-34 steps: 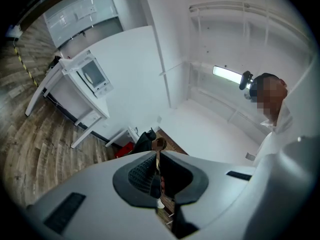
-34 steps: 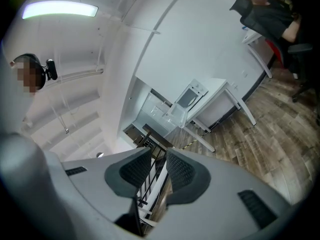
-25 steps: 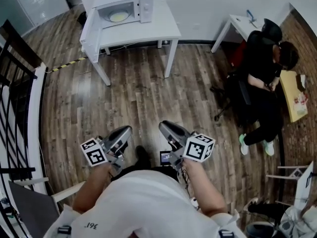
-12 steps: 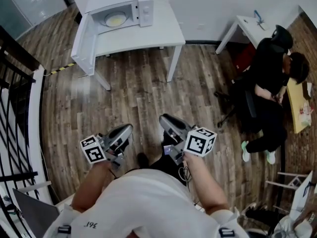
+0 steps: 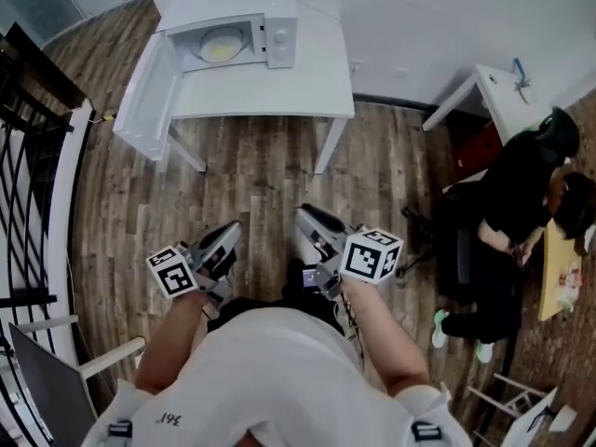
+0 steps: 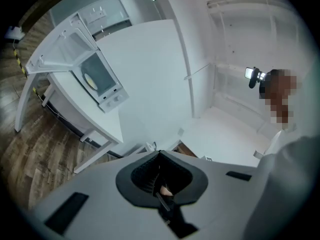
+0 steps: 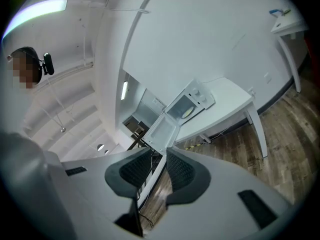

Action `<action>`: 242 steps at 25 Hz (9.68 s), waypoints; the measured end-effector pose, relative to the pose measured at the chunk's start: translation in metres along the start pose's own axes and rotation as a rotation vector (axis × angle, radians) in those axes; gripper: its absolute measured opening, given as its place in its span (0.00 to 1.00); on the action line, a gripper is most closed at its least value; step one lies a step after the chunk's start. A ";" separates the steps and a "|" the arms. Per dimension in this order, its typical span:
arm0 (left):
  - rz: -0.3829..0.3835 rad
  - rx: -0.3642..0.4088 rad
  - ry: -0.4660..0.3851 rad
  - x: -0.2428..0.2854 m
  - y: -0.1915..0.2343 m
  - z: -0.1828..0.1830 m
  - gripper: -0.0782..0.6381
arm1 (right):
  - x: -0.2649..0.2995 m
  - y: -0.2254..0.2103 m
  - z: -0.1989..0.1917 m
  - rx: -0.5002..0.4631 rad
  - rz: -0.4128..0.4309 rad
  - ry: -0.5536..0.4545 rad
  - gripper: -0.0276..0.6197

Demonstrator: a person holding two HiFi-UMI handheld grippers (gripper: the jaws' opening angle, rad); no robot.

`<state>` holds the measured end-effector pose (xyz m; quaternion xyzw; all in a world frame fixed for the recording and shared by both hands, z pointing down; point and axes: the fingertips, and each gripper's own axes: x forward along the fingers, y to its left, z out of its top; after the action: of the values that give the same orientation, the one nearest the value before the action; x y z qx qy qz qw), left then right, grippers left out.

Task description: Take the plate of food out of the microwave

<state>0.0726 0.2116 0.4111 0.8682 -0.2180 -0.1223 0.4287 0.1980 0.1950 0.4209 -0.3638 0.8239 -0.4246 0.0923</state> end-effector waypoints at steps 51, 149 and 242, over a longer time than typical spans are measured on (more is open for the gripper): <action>0.252 -0.016 -0.105 0.103 0.244 0.264 0.16 | 0.309 -0.117 0.185 0.011 -0.084 0.073 0.19; 0.408 -0.124 -0.165 0.185 0.503 0.386 0.25 | 0.540 -0.294 0.237 0.149 -0.501 0.062 0.14; 0.148 -0.145 -0.007 0.194 0.178 0.271 0.19 | 0.217 -0.120 0.250 0.219 -0.407 -0.208 0.13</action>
<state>0.0853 -0.1644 0.3849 0.8159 -0.2738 -0.1088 0.4975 0.2198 -0.1551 0.3908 -0.5519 0.6688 -0.4814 0.1281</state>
